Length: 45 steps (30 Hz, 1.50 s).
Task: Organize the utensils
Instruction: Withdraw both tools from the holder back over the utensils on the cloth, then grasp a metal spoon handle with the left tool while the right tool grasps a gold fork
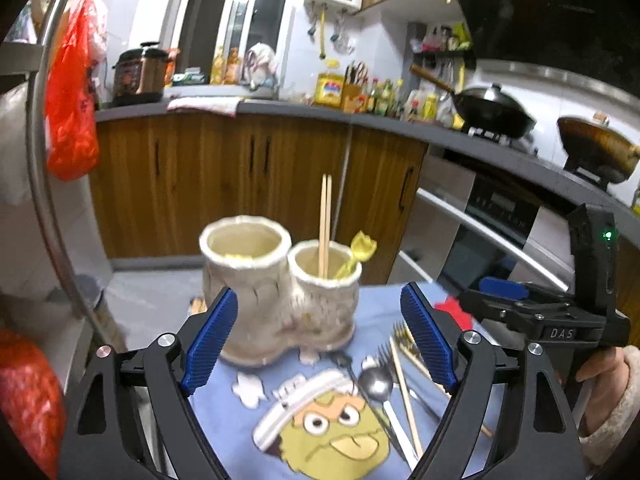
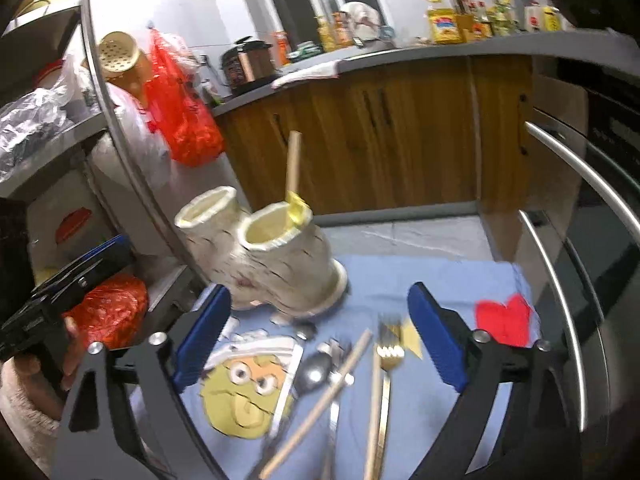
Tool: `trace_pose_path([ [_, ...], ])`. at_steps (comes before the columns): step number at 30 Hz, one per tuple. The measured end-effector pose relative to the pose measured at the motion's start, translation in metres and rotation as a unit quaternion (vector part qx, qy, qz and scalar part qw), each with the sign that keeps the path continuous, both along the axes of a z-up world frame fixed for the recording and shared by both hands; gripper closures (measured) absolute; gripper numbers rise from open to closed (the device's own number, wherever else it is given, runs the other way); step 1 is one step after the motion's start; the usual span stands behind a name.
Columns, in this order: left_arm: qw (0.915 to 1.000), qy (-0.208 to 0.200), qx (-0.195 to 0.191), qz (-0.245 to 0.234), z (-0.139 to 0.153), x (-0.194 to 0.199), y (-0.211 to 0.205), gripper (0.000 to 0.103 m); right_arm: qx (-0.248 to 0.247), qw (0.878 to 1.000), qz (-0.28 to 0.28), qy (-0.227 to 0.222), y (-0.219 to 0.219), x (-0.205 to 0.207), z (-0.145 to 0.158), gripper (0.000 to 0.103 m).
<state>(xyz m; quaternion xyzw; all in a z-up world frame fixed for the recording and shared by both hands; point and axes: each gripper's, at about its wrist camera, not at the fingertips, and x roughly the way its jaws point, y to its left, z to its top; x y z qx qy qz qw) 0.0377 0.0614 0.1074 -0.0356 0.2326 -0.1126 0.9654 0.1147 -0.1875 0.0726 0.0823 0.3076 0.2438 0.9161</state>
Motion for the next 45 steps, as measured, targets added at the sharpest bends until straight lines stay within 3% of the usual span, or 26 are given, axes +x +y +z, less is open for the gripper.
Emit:
trace_pose_path([
  [1, 1.0, 0.003, 0.003, 0.006, -0.006, -0.002, -0.005, 0.01, -0.004, 1.0, -0.009, 0.002, -0.003, -0.001, -0.004, 0.006],
  [9, 0.9973, 0.068, 0.021, 0.02, -0.064, 0.012, -0.039, 0.01, -0.066, 0.995, -0.06, 0.033, -0.027, 0.005, -0.052, 0.006],
  [19, 0.9901, 0.133, 0.043, -0.006, -0.112, 0.031, -0.066, 0.01, -0.135, 0.988, -0.051, 0.05, -0.034, 0.007, -0.089, 0.007],
  [22, 0.988, 0.149, 0.043, -0.001, -0.117, 0.037, -0.067, 0.01, -0.131, 0.989, -0.03, 0.063, -0.03, 0.007, -0.091, 0.02],
  [26, 0.9865, 0.159, 0.038, -0.001, -0.12, 0.043, -0.064, 0.012, -0.13, 0.987, -0.006, 0.09, -0.023, 0.011, -0.099, 0.053],
  [29, 0.986, 0.161, 0.042, 0.004, -0.12, 0.045, -0.064, 0.014, -0.109, 0.987, 0.01, 0.118, -0.019, 0.016, -0.102, 0.072],
  [31, 0.9852, 0.167, 0.039, 0.001, -0.121, 0.046, -0.064, 0.023, -0.101, 0.987, 0.014, 0.126, -0.017, 0.017, -0.102, 0.08],
  [37, 0.9832, 0.178, 0.041, -0.003, -0.125, 0.049, -0.067, 0.047, -0.108, 0.986, 0.026, 0.121, -0.005, 0.015, -0.099, 0.088],
  [39, 0.9823, 0.182, 0.043, -0.006, -0.127, 0.051, -0.068, 0.067, -0.116, 0.986, 0.028, 0.119, -0.004, 0.015, -0.098, 0.089],
  [45, 0.9827, 0.18, 0.045, -0.007, -0.129, 0.064, -0.076, 0.078, -0.12, 0.984, 0.026, 0.126, -0.001, 0.019, -0.101, 0.089],
])
